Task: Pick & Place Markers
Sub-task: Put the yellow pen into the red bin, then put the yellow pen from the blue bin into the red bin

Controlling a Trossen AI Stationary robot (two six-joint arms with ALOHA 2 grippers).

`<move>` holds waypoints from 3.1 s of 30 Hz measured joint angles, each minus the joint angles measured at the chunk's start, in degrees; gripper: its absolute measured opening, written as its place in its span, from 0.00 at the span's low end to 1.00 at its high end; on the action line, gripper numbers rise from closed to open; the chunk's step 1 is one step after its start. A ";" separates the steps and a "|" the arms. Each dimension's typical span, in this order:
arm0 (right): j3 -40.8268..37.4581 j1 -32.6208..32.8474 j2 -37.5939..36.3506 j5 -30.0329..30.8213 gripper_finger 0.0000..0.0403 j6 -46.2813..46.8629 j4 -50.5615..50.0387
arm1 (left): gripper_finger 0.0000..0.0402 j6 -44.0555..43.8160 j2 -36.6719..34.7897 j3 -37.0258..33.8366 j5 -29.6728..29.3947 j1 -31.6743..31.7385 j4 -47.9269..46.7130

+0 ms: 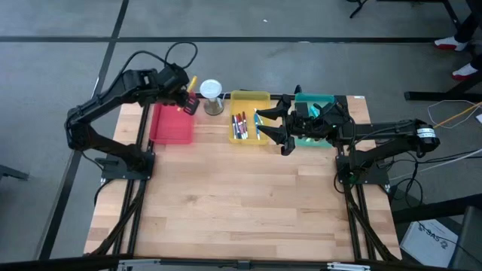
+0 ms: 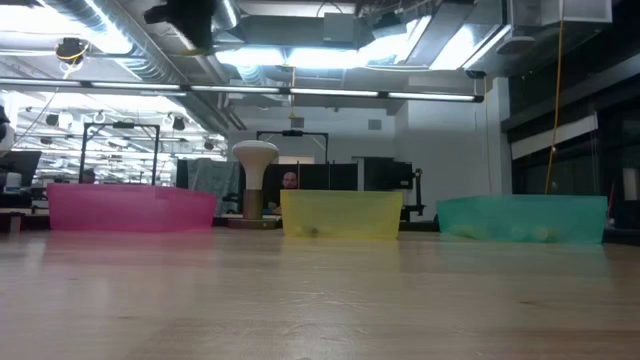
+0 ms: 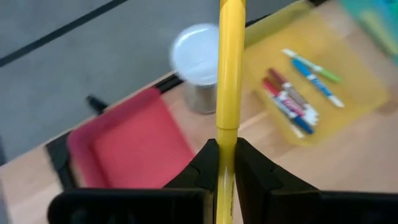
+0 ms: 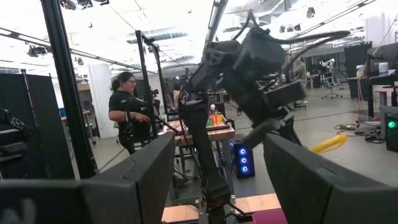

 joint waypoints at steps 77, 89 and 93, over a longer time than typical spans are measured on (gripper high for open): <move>-0.04 -0.01 -0.02 -0.10 0.60 1.57 -1.51 | 0.22 -0.85 -0.02 -39.95 18.64 23.60 24.29; -0.04 0.00 -3.33 -3.63 0.60 -2.04 -4.78 | 0.22 3.15 -0.07 -30.76 18.13 15.27 24.72; -0.04 0.00 -5.91 -3.63 0.59 -2.82 -10.26 | 0.22 3.71 -0.07 -28.48 18.00 12.91 26.28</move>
